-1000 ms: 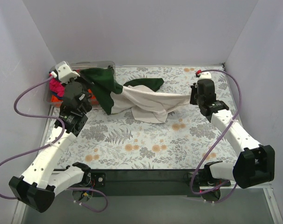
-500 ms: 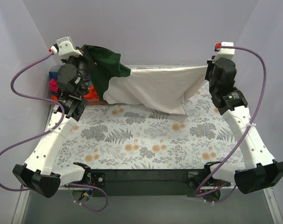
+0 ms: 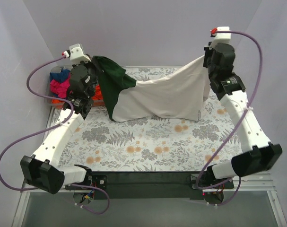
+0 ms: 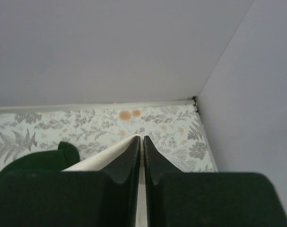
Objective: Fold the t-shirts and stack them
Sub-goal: Flatten the tshirt out
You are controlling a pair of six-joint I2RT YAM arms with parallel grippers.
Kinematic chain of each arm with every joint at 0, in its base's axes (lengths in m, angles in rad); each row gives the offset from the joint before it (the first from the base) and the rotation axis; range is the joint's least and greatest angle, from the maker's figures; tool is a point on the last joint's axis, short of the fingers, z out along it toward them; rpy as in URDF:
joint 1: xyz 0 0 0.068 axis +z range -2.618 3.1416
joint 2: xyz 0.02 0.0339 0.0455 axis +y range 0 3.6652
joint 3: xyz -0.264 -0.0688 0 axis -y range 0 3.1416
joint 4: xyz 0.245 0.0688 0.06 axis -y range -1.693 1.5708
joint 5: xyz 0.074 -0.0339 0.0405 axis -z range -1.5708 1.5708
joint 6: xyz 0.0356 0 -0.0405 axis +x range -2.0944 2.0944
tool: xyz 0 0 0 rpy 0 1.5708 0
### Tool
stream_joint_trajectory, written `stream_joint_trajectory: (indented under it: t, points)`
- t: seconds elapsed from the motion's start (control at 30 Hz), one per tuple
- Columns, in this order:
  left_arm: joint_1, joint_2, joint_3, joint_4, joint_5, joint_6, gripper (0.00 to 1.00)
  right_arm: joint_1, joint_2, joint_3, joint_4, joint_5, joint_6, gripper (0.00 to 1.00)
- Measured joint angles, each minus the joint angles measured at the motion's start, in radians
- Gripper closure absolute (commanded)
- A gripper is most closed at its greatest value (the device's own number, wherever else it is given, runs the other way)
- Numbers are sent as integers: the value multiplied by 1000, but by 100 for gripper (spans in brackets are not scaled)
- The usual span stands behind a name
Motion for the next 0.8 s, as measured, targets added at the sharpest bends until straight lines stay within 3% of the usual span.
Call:
stream_joint_trajectory:
  t: [0.1,0.13,0.2,0.23,0.4,0.6,0.8]
  points:
    - [49,60,-76,-11,-4,-47,100,9,120,-17,-1,-31,19,99]
    - [67,83,-101,-14,-4,-59,100,15,156,-32,-1,-37,24,93]
    - [94,123,-141,-31,-5,-80,100,30,218,-68,-6,-44,43,67]
    - [105,142,-160,-40,-5,-92,100,37,245,-84,-6,-48,53,46]
    - [132,180,-204,-73,1,-124,100,63,352,-110,-11,-58,82,23]
    - [132,177,-211,-40,15,-132,100,70,381,-143,11,-88,107,24]
    - [132,175,-233,-23,32,-132,100,70,451,-167,50,-115,125,35]
